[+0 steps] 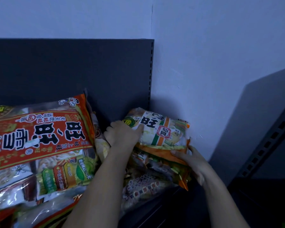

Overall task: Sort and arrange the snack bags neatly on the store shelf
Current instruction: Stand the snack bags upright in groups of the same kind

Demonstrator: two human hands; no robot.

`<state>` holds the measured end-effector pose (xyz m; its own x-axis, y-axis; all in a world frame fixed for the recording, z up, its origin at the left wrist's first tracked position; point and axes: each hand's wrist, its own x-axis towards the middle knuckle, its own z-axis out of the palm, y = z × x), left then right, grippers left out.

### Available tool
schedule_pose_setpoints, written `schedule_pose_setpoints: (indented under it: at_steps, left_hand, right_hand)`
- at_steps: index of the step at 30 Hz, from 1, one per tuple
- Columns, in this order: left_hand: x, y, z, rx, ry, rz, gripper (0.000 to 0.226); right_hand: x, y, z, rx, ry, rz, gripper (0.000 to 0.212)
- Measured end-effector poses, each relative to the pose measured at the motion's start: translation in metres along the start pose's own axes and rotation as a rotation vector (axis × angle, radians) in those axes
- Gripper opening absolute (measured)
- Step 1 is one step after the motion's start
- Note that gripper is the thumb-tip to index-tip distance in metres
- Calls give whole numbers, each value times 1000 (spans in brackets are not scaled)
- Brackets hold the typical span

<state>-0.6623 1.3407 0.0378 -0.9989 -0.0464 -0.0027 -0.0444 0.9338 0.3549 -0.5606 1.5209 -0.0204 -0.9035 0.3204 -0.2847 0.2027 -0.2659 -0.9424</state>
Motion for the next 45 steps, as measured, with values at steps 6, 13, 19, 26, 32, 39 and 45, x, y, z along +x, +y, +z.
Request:
schedule_pose_setpoints:
  at_steps: [6, 13, 19, 26, 32, 39, 45]
  left_hand:
    - [-10, -3, -13, -176, -165, 47, 106]
    - [-22, -4, -16, -321, -388, -39, 123]
    - [-30, -3, -33, -544, -336, -19, 124]
    - [-54, 9, -98, -503, -77, 188, 112]
    - [-69, -2, -137, -673, -39, 326, 90]
    - [-91, -75, -193, -1085, 30, 300, 61]
    - [-122, -189, -260, -1339, 183, 252, 71]
  right_hand:
    - [-3, -4, -10, 102, -114, -30, 76]
    - [-13, -13, -18, 83, -181, -87, 119]
    - [-26, -31, -12, 119, -216, -222, 116]
    - [-57, -72, 3, 158, -135, -469, 76]
    - [-88, -110, 11, 111, -149, -545, 70]
    - [-110, -131, 75, 120, -299, -555, 79]
    - [-137, -135, 197, 143, -582, -549, 72]
